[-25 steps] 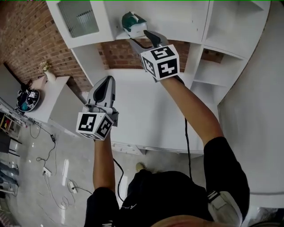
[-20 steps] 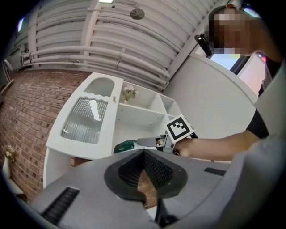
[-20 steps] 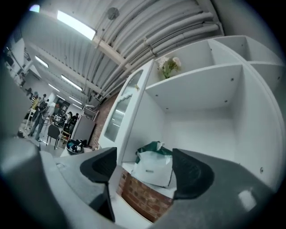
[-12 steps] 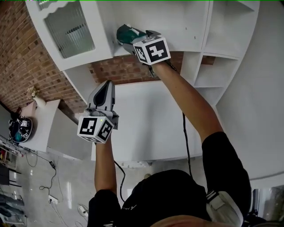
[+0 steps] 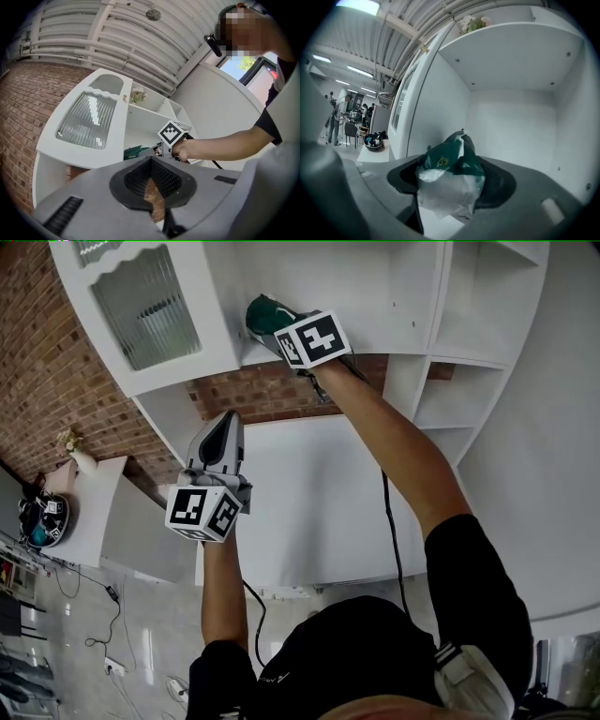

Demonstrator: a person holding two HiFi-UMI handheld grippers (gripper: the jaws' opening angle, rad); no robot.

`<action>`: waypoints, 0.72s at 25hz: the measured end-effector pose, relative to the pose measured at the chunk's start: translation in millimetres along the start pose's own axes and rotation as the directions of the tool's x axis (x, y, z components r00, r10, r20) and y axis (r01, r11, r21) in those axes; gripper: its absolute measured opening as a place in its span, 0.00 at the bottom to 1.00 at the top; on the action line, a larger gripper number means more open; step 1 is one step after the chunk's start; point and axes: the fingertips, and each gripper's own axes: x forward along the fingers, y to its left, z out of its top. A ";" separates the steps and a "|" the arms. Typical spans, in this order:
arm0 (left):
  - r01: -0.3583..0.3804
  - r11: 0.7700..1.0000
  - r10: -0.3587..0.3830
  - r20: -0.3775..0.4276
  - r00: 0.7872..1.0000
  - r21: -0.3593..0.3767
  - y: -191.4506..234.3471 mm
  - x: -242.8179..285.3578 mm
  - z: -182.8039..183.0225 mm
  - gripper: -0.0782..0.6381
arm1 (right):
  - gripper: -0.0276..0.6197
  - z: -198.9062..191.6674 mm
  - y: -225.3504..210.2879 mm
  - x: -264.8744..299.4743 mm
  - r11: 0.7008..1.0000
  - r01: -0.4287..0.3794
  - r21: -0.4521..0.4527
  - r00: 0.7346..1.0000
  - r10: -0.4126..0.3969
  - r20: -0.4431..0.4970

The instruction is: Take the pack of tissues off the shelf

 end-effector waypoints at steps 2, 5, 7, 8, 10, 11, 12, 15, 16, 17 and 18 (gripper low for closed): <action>-0.003 1.000 0.003 0.004 1.000 0.003 -1.5 0.9 0.7 0.11 | 0.49 2.1 -0.5 -3.9 1.000 -0.003 -0.006 1.000 0.003 0.030; -0.003 1.000 0.002 0.014 1.000 0.012 -2.2 1.5 3.7 0.11 | 0.45 6.8 -2.6 -15.2 1.000 -0.002 0.017 0.994 0.001 0.106; -0.003 1.000 0.002 0.024 1.000 0.021 -5.4 0.6 7.9 0.11 | 0.45 10.3 -1.0 -33.1 1.000 -0.008 0.014 0.984 0.005 0.180; -0.004 1.000 0.003 0.028 1.000 0.025 -8.7 -0.2 10.4 0.11 | 0.45 10.4 0.7 -45.2 1.000 -0.010 0.005 0.976 0.009 0.217; -0.008 1.000 0.007 0.029 1.000 0.029 -17.4 -1.0 15.1 0.11 | 0.44 6.2 5.1 -72.2 1.000 -0.015 -0.014 0.959 0.018 0.282; -0.008 0.999 0.007 0.029 1.000 0.031 -21.6 -0.6 16.6 0.11 | 0.44 2.7 7.7 -85.7 1.000 -0.021 -0.019 0.951 0.026 0.309; -0.007 0.999 0.006 0.031 0.999 0.034 -25.3 0.3 17.1 0.11 | 0.44 -1.4 10.4 -98.7 0.999 -0.029 -0.023 0.942 0.035 0.334; 0.002 0.999 -0.004 0.035 0.999 0.047 -37.3 3.3 14.1 0.11 | 0.44 -16.4 17.7 -135.2 0.998 -0.052 -0.021 0.916 0.056 0.398; 0.006 0.999 -0.008 0.033 0.999 0.053 -42.8 3.5 12.1 0.11 | 0.44 -22.8 19.9 -146.5 0.998 -0.057 -0.020 0.908 0.060 0.415; 0.010 0.998 -0.012 0.032 0.999 0.058 -49.2 3.0 9.7 0.11 | 0.44 -30.3 22.3 -157.3 0.998 -0.061 -0.019 0.901 0.063 0.429; 0.014 0.998 -0.016 0.031 0.999 0.063 -56.4 2.0 7.2 0.11 | 0.44 -38.9 24.7 -167.6 0.998 -0.066 -0.019 0.896 0.067 0.440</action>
